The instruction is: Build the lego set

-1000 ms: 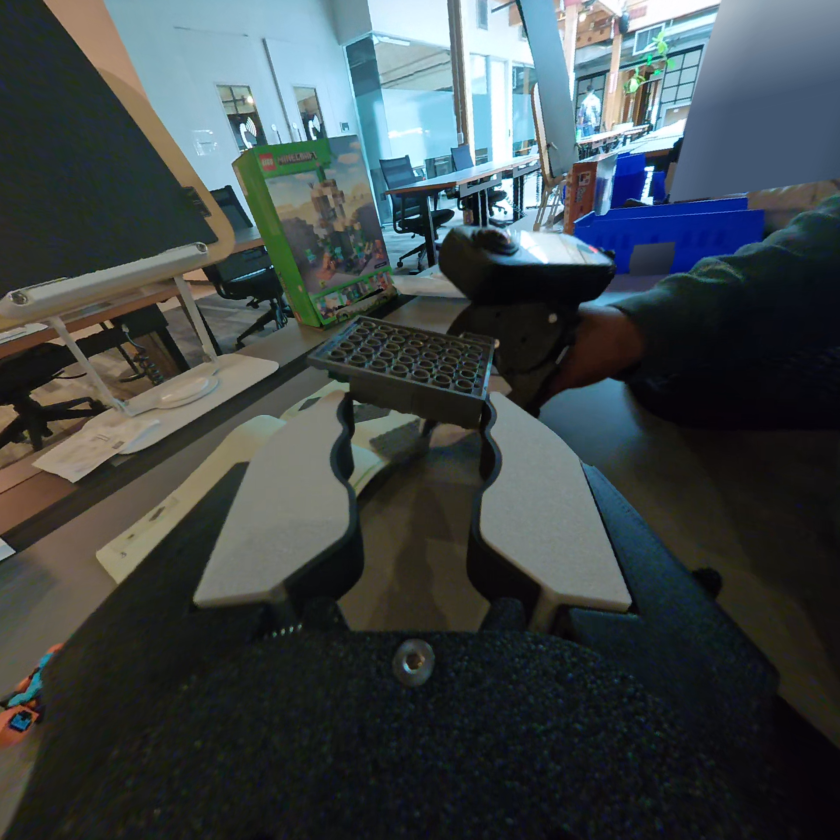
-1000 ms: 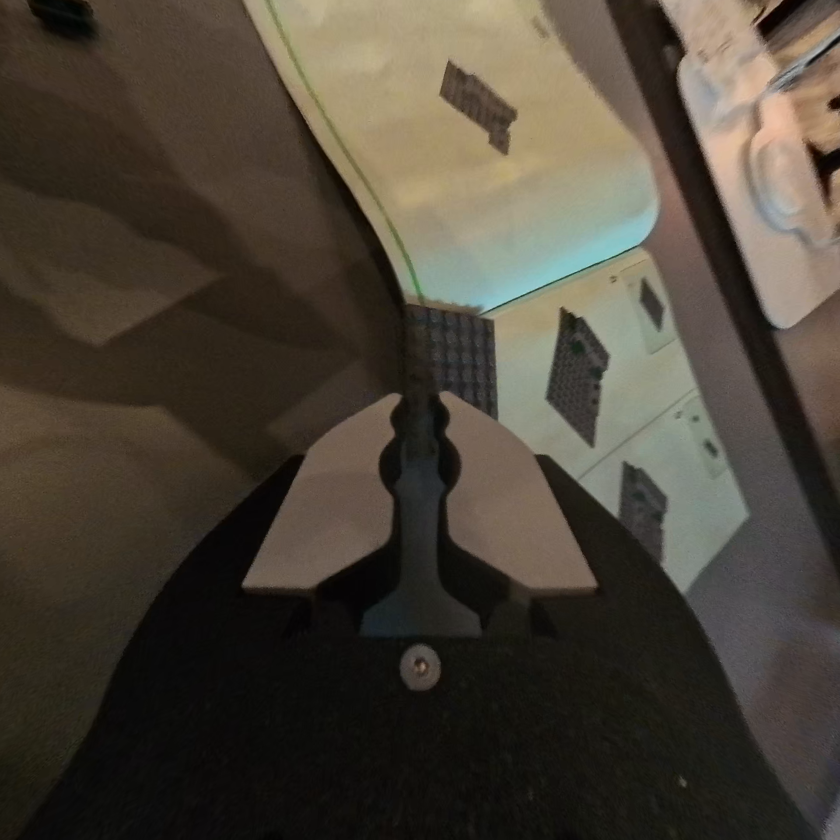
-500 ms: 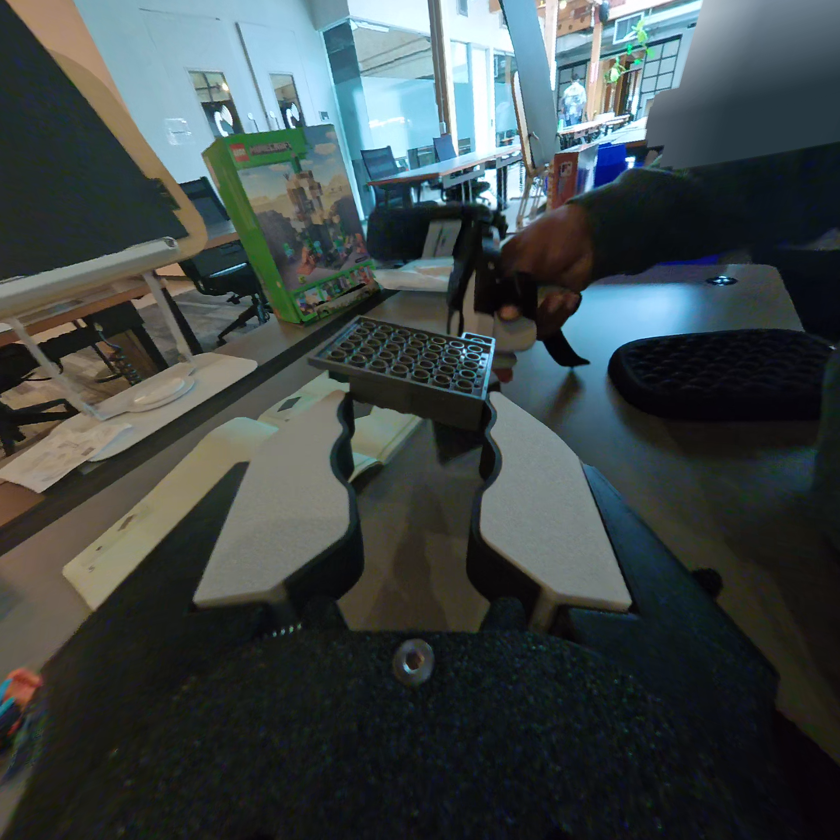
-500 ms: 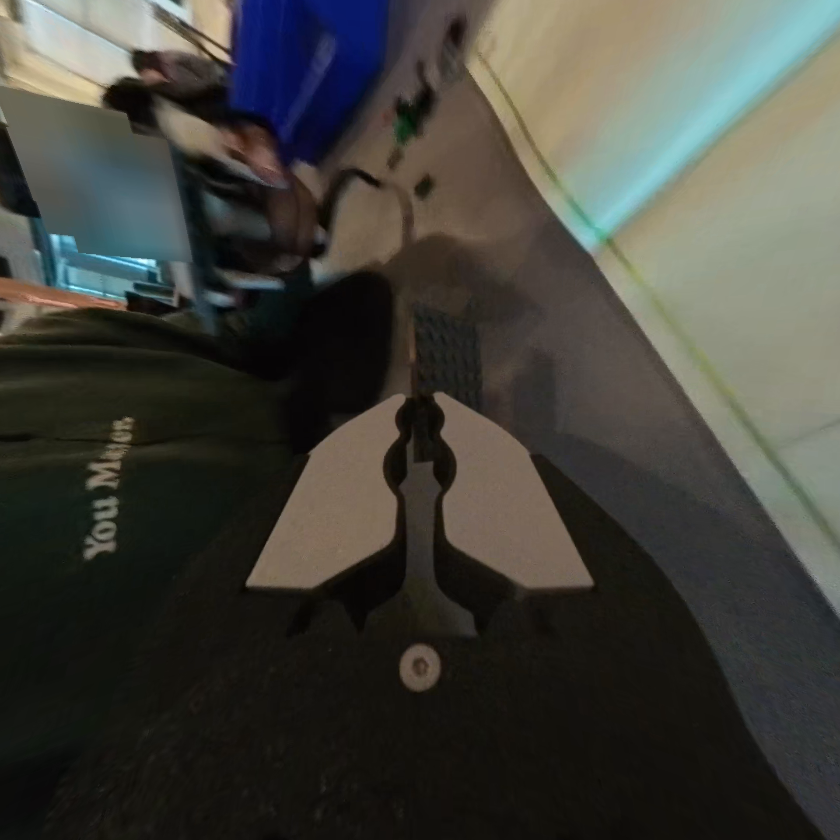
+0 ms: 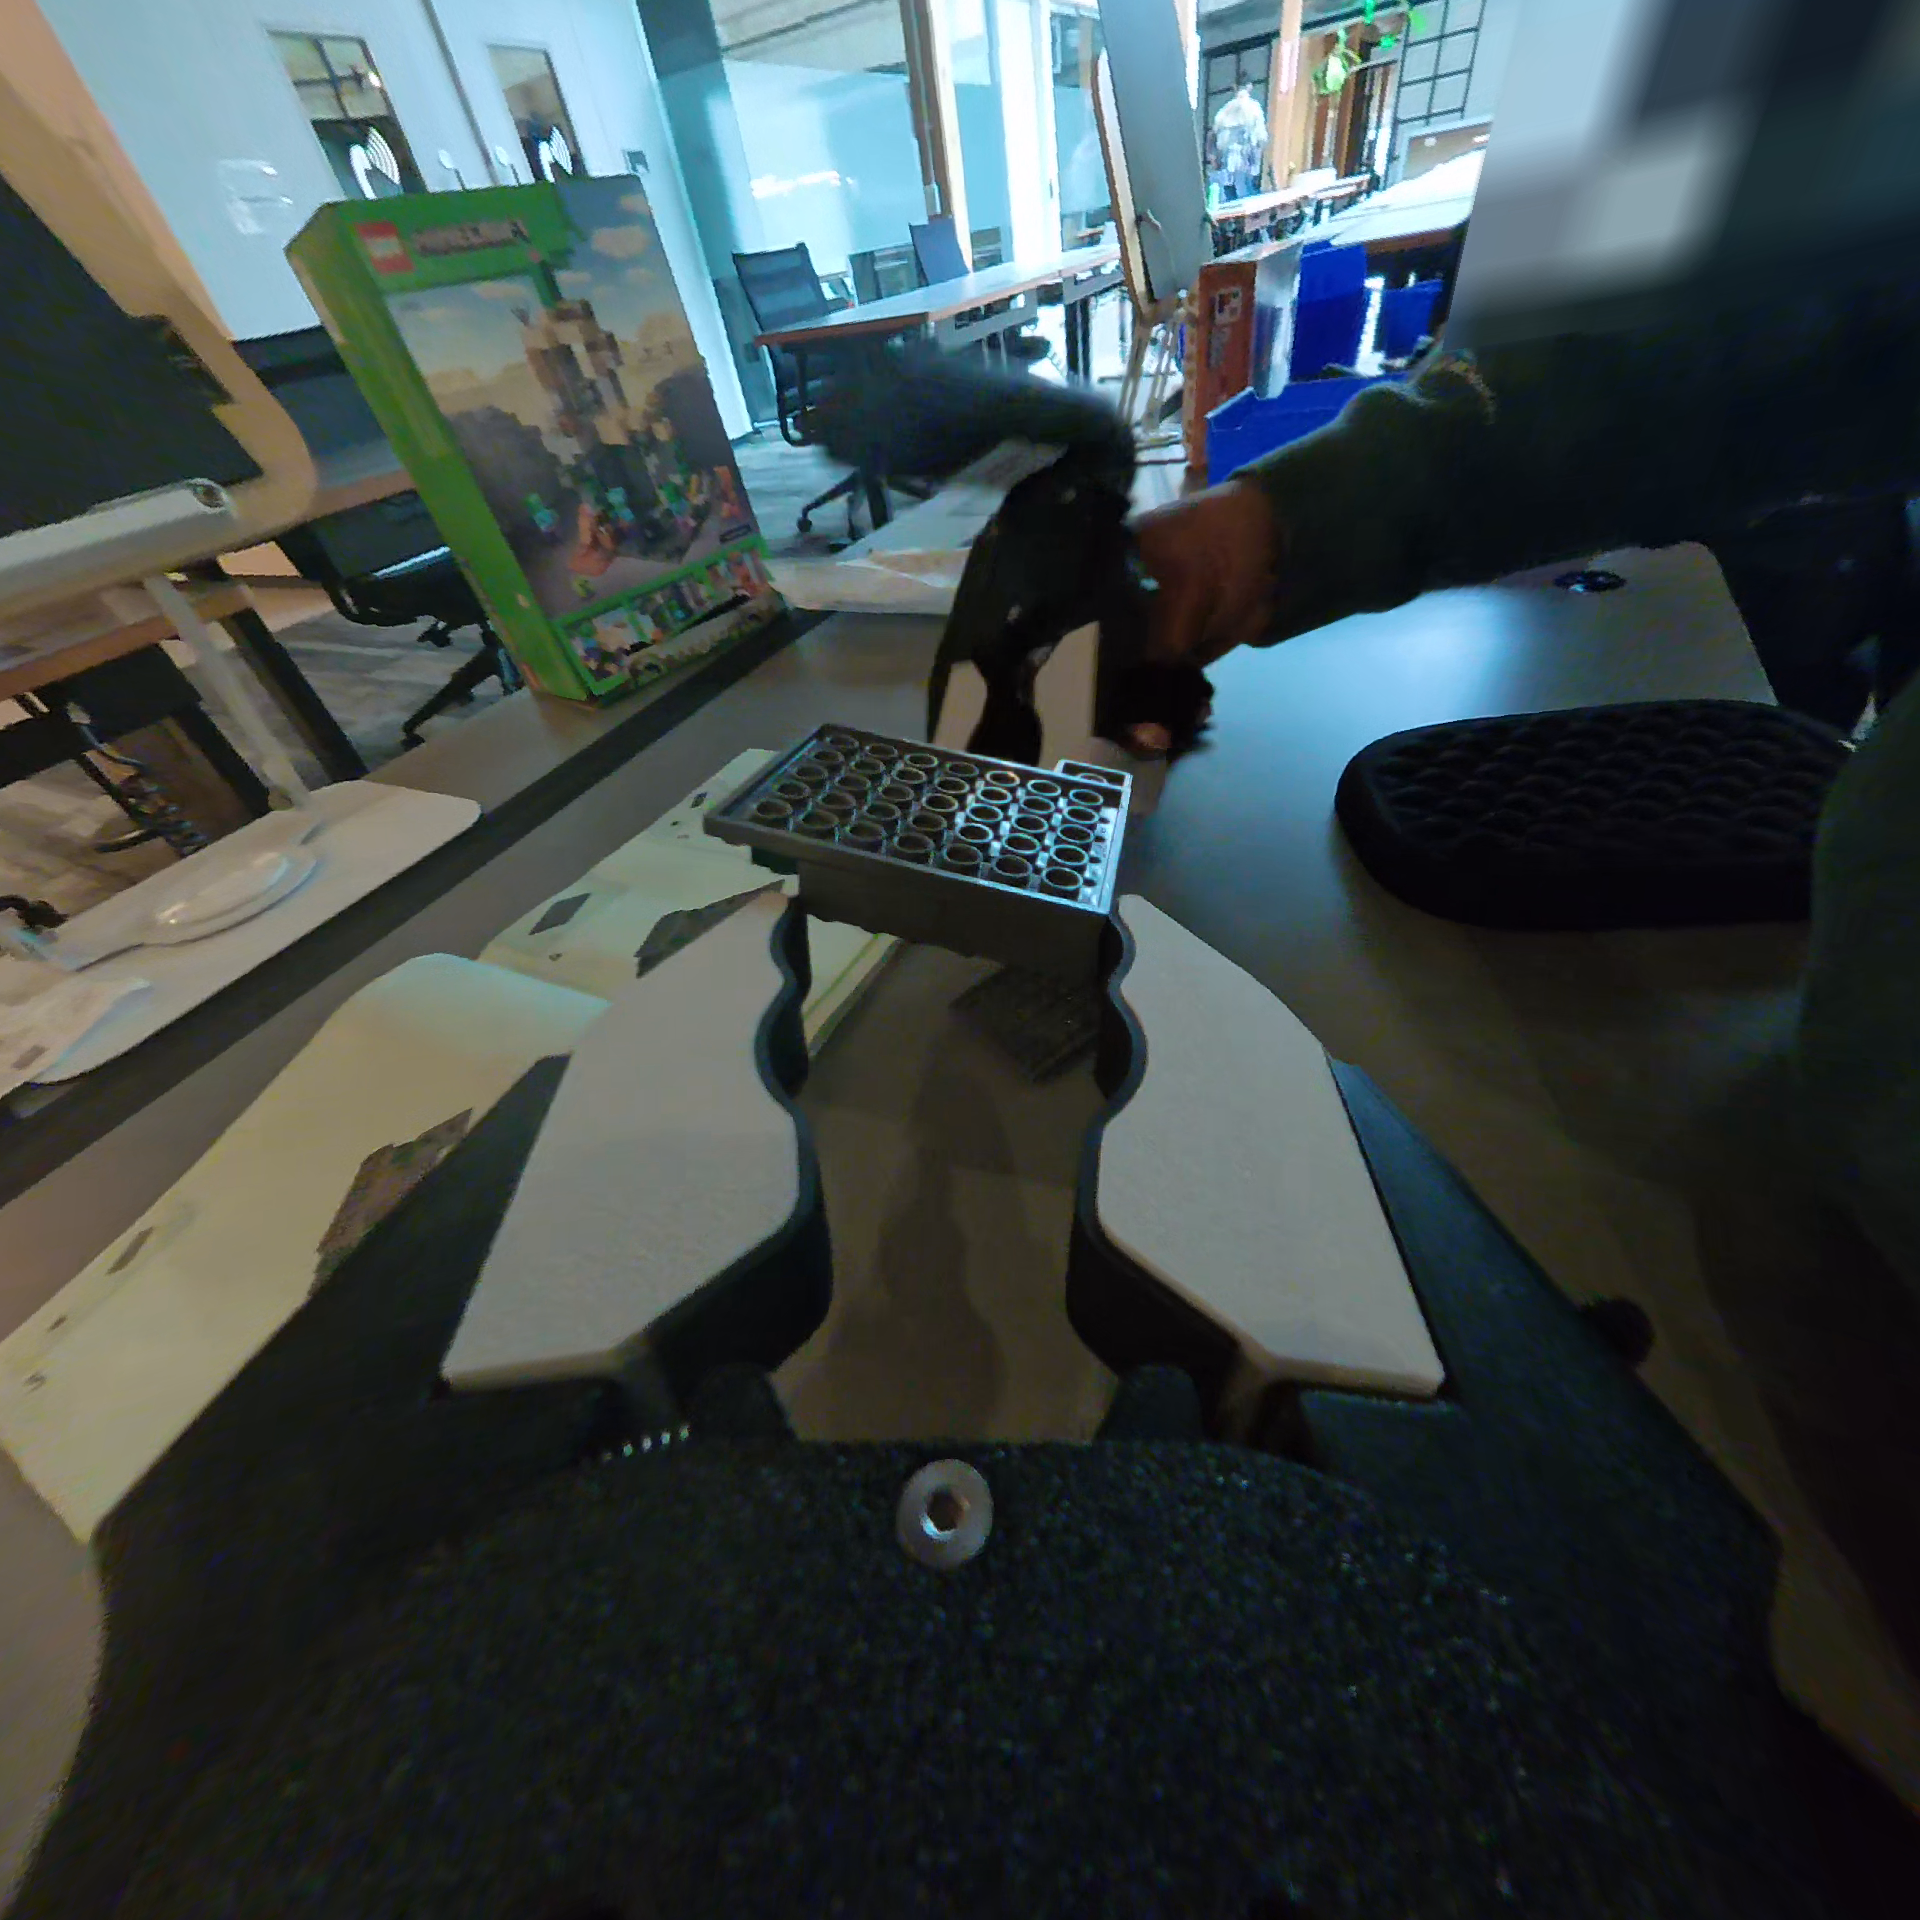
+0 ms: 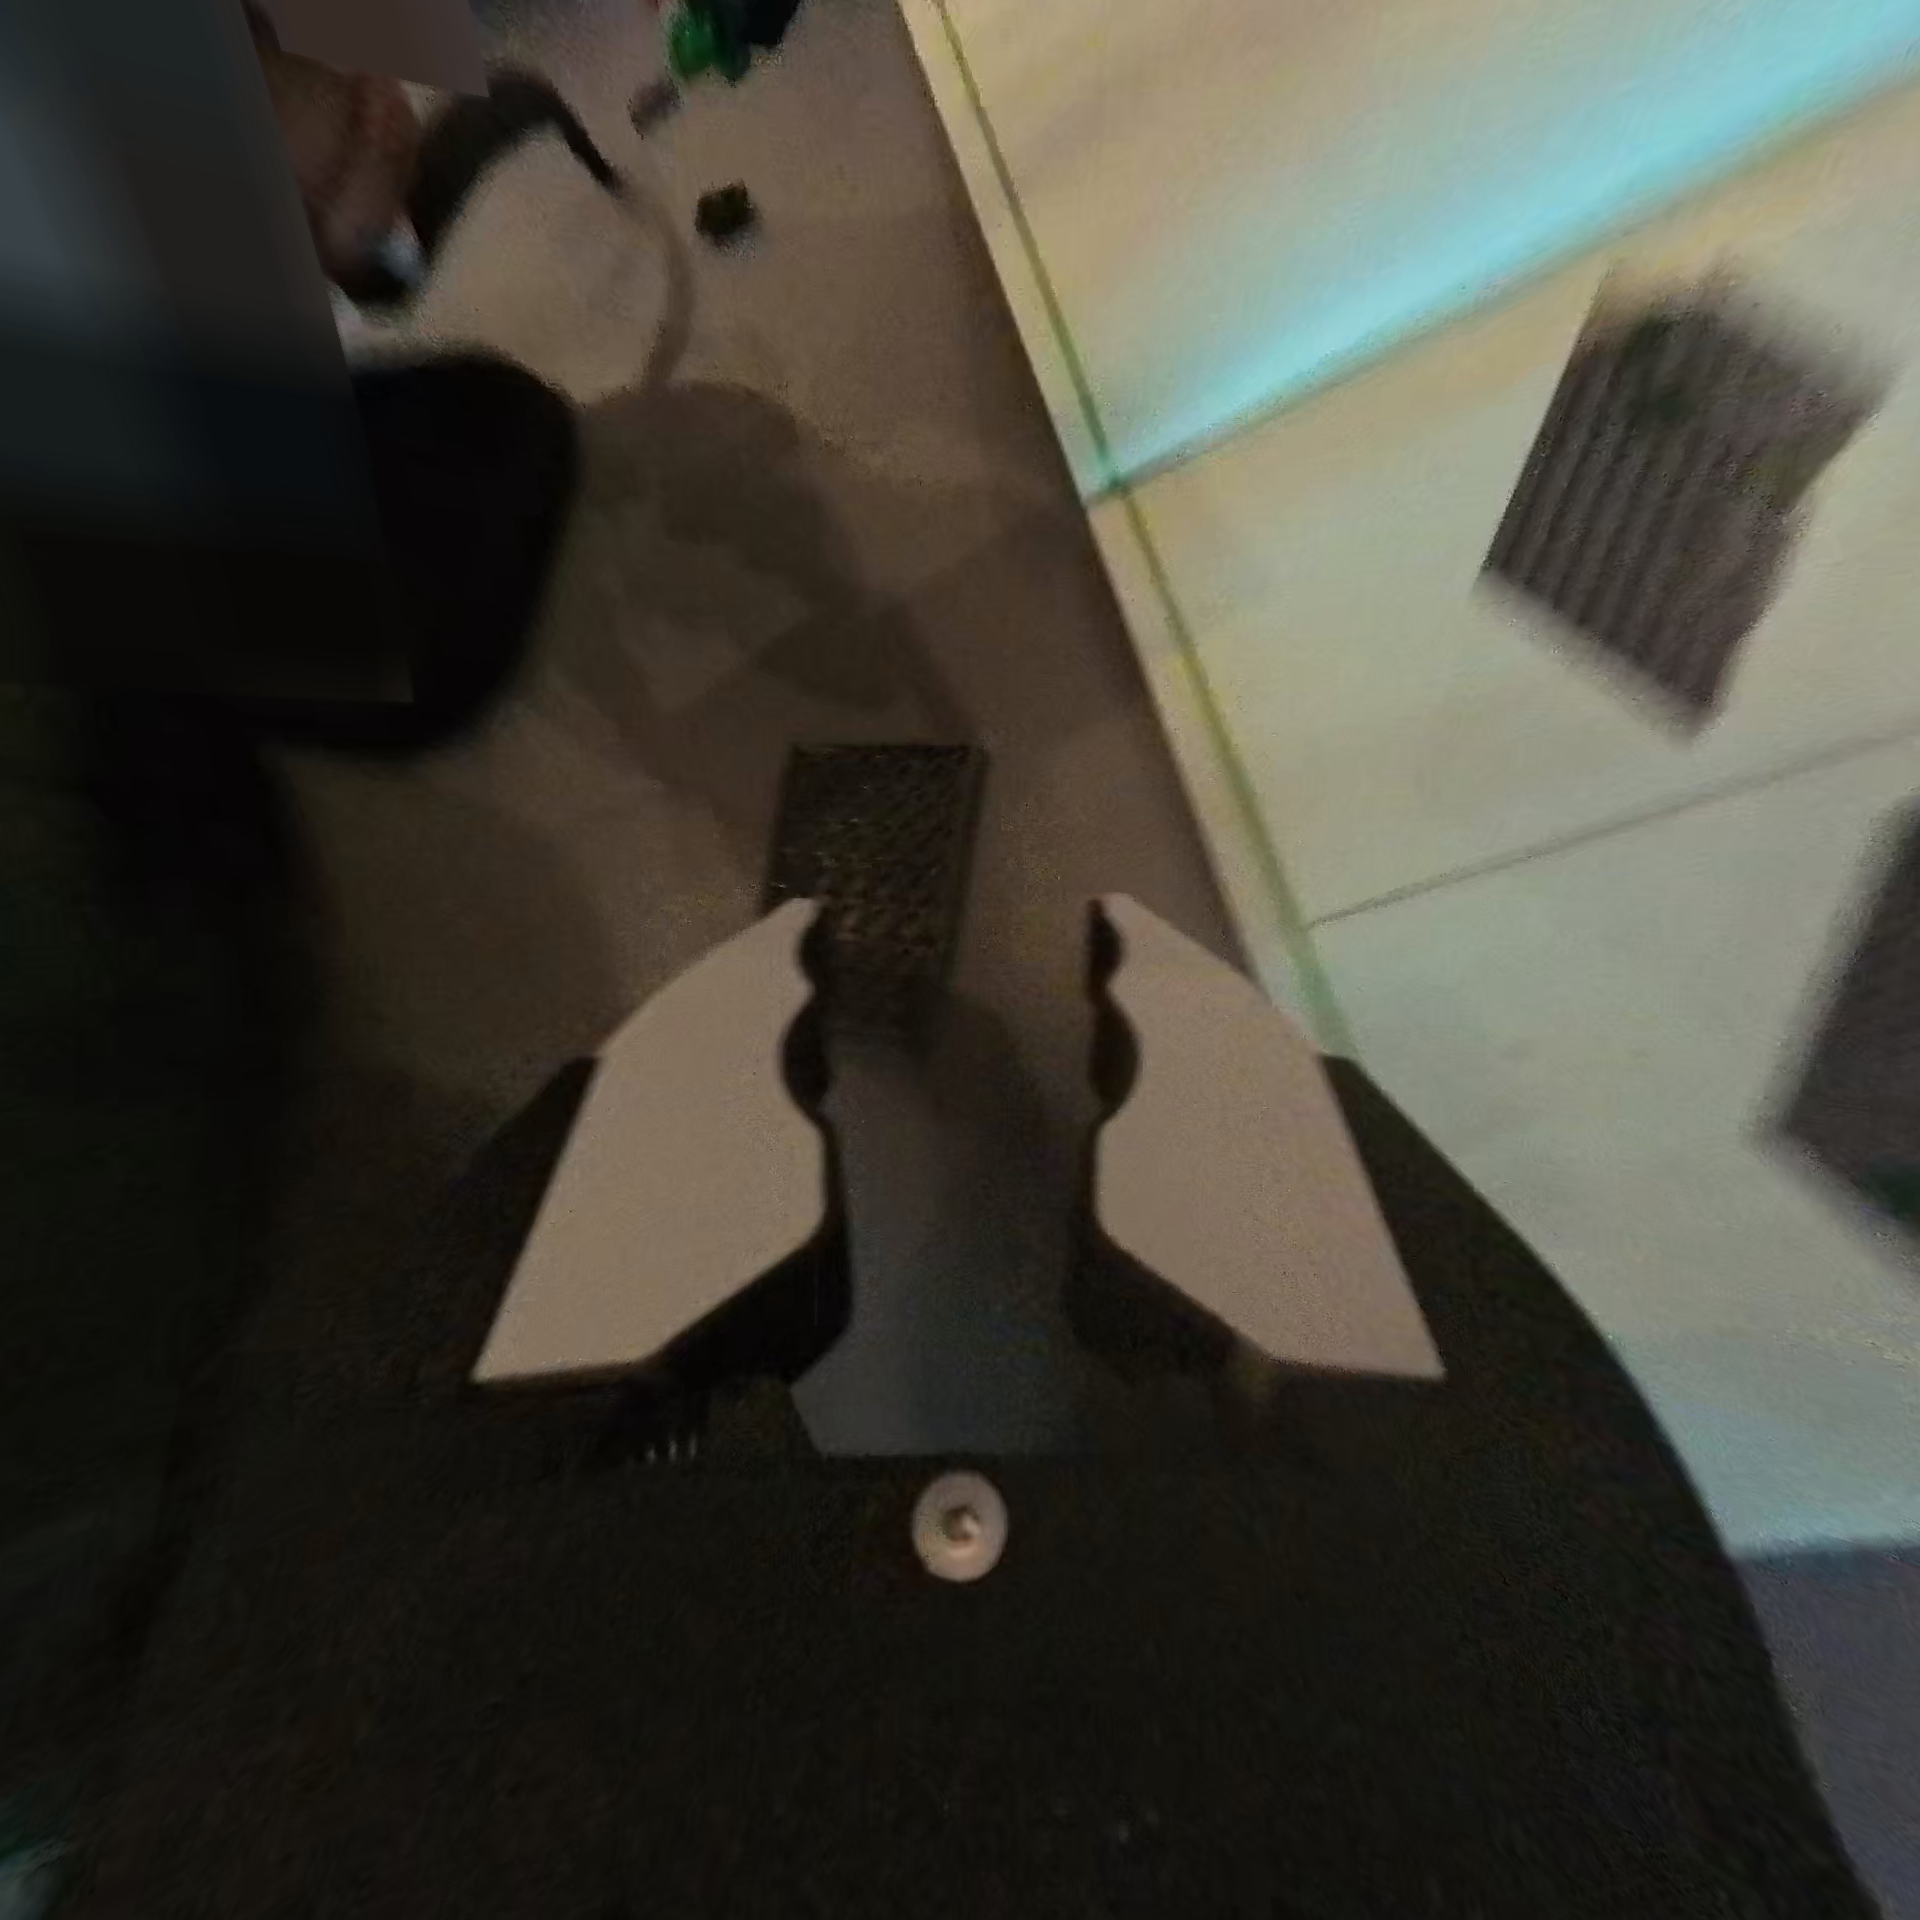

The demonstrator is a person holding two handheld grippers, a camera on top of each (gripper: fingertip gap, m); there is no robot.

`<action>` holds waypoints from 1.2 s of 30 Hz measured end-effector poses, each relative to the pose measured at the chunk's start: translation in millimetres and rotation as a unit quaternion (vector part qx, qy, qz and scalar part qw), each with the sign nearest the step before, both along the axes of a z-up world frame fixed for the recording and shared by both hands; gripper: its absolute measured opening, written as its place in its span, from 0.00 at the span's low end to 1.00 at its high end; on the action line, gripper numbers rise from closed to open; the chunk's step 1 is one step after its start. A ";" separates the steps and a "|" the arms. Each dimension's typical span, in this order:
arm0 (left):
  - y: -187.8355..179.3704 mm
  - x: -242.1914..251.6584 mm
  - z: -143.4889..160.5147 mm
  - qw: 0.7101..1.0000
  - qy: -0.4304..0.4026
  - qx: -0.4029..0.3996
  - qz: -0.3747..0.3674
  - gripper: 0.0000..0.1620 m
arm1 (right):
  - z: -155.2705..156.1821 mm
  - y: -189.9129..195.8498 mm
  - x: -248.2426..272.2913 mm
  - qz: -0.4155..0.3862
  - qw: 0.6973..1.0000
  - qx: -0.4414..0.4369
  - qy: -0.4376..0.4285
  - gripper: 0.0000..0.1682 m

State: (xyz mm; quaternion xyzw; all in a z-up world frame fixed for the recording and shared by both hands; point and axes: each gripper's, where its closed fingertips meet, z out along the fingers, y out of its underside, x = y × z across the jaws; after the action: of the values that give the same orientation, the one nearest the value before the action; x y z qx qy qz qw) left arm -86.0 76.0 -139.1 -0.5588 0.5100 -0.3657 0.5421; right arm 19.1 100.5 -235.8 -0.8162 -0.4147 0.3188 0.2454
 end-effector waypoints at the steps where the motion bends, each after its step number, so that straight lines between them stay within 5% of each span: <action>1: 0.0 1.2 -0.6 1.000 0.001 -0.002 -0.001 0.33 | 4.8 3.7 0.3 0.007 0.998 0.060 -0.018 0.33; 4: 0.4 4.7 -3.1 1.000 0.004 -0.007 -0.003 0.33 | 35.5 7.3 -3.1 0.010 0.977 0.207 -0.039 0.43; 8: 1.2 9.4 -4.1 1.000 0.005 -0.011 -0.005 0.33 | 84.0 6.8 -4.6 -0.028 0.950 0.312 -0.010 0.45; 12: 1.8 15.0 -1.1 1.000 0.002 -0.010 -0.007 0.33 | 96.8 5.6 -0.9 -0.055 0.941 0.333 0.021 0.28; 15: 0.9 18.5 0.9 1.000 0.002 -0.004 -0.008 0.33 | 101.7 6.4 2.1 -0.067 0.928 0.366 0.028 0.01; 21: -1.0 20.0 0.3 1.000 0.003 -0.002 -0.012 0.33 | 71.6 -3.5 -4.3 -0.021 0.941 0.338 -0.019 0.00; 28: 2.3 19.1 -4.9 1.000 0.009 -0.005 -0.012 0.33 | 6.6 -26.2 -13.8 0.034 0.974 0.197 -0.109 0.34; 36: 4.5 15.6 -10.4 1.000 0.017 -0.008 -0.014 0.33 | -17.2 -23.9 -24.7 0.044 0.984 0.115 -0.125 0.36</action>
State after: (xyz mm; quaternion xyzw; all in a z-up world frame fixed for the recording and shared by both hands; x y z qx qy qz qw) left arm -70.5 80.5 -149.5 -0.5623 0.5234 -0.3681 0.5238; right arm -5.7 76.6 -253.0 -0.7968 -0.5118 0.1747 0.2695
